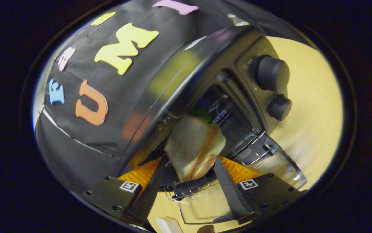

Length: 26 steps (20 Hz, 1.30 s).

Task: Open the toaster oven, put the food inside, and close the toaster oven door.

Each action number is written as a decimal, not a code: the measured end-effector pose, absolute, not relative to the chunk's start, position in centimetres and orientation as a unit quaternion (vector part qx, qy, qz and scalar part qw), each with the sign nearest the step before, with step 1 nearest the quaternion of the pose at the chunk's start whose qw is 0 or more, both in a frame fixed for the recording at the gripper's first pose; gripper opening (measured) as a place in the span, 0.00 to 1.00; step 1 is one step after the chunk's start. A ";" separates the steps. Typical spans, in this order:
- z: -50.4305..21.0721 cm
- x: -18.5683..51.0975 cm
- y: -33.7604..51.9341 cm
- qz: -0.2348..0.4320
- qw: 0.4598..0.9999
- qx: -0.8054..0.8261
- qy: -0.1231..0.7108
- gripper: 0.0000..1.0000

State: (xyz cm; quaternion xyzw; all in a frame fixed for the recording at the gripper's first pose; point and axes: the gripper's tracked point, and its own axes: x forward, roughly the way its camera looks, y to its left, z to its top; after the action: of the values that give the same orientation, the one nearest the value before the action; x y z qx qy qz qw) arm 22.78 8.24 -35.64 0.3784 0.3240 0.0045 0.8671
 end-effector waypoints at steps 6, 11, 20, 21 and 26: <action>-32.7 20.1 8.7 0.018 0.903 0.271 0.333 1.00; -30.5 14.1 8.4 0.024 0.928 0.171 0.330 1.00; -35.9 4.2 8.8 0.013 0.934 0.028 0.355 1.00; -37.2 3.8 8.8 0.007 0.931 0.028 0.364 1.00; -42.9 3.3 7.9 -0.020 0.912 0.018 0.409 1.00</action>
State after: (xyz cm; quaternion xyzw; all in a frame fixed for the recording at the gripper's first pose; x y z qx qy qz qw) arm 3.34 7.88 -42.92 0.0182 0.4092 -0.0201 0.9121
